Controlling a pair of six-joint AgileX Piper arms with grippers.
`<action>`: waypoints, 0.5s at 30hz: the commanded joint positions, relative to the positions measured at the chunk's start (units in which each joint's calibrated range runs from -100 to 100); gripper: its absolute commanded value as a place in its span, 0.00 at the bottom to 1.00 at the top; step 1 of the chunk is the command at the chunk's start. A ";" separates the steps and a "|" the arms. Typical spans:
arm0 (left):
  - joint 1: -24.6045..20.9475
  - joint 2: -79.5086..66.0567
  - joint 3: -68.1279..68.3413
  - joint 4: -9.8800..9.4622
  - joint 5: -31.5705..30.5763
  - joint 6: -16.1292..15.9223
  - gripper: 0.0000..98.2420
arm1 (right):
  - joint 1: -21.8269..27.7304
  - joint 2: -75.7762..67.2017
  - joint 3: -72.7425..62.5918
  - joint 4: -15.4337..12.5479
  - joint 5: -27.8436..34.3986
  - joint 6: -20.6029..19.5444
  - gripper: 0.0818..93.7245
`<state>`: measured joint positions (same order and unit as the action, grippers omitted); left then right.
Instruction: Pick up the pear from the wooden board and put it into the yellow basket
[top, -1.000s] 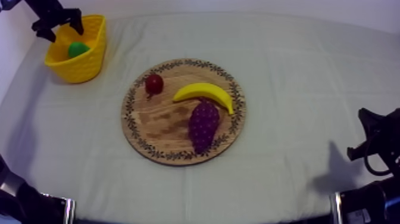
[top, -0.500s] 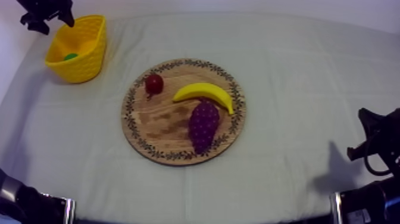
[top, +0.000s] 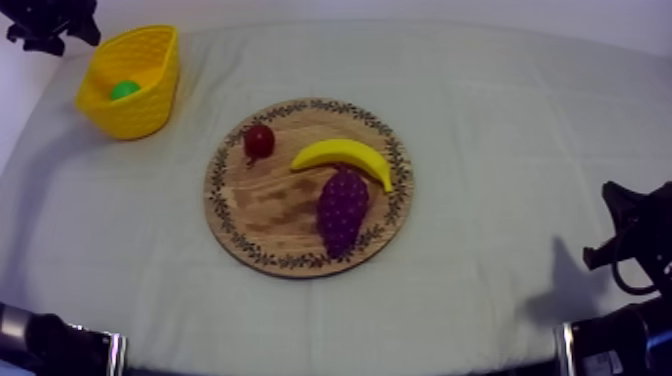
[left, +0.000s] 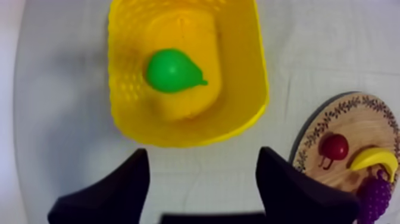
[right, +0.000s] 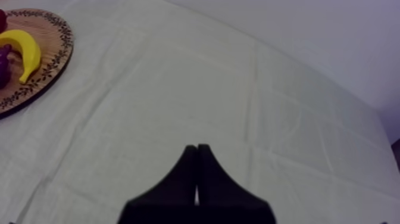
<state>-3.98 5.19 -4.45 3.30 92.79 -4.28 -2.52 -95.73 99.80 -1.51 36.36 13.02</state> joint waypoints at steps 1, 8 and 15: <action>-0.21 -3.35 2.78 0.31 -0.77 -0.26 0.61 | -0.01 -0.03 -0.02 0.03 0.02 0.00 0.00; -1.23 -11.76 10.40 1.39 -3.28 -1.13 0.53 | -0.08 -0.03 -0.02 0.03 0.02 0.00 0.00; -1.80 -20.78 19.34 2.31 -7.58 -2.13 0.45 | -0.09 -0.03 -0.02 0.03 0.02 0.00 0.00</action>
<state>-5.77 -13.18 12.45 5.51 85.90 -6.24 -2.58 -95.73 99.80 -1.51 36.36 13.02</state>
